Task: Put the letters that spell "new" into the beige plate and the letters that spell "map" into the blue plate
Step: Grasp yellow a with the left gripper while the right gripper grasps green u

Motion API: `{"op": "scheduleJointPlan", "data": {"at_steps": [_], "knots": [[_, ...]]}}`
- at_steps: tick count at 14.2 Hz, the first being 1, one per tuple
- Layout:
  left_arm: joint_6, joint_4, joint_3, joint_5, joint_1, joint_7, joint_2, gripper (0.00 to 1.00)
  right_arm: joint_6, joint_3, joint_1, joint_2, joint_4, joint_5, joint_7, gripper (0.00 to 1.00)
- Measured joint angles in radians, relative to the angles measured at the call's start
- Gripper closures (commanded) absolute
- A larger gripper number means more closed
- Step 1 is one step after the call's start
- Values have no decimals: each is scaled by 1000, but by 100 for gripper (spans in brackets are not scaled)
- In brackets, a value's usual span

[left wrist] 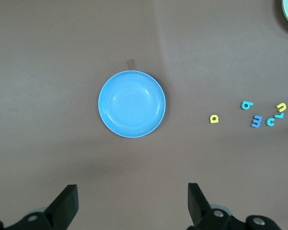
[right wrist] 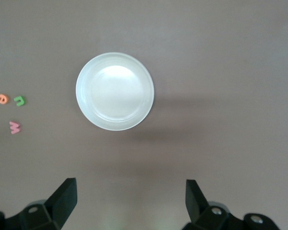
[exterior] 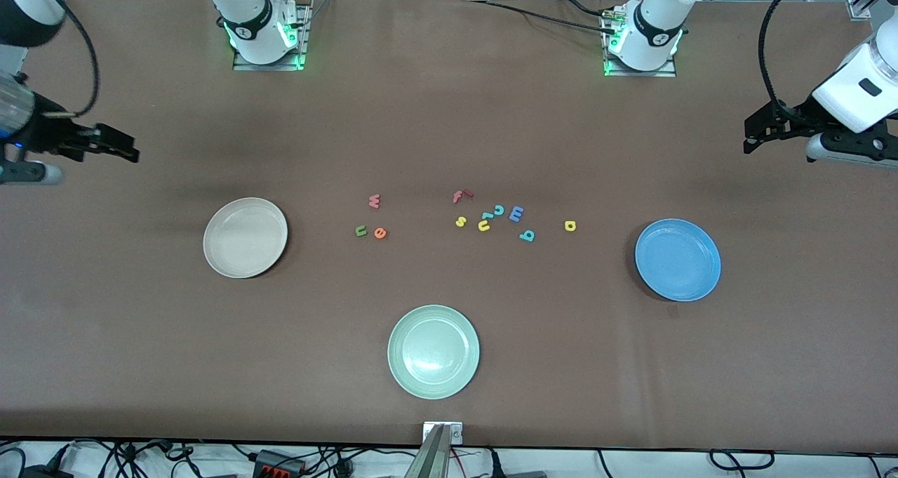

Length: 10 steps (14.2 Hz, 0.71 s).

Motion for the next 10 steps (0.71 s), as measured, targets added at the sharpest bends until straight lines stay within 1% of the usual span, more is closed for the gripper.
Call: {"op": "scheduleJointPlan", "data": {"at_steps": [2,4,6,8,10], "knots": [[-7,1,0,0,0,0,0,0,13,2,56,54,-8,1,3,0],[-66,1,-3,-2,-3,0,6,0,56,4,120,125,-14,3,4,0],[-91,-1,-16,-22,-7,0,37,0,109,6,187,195,-15,3,7,0],[-89,-3,-37,-38,-16,0,110,0,169,7,246,254,-15,10,16,0],[-34,-4,-68,-45,-28,-13,207,0,230,8,297,304,-16,12,20,0]]}}
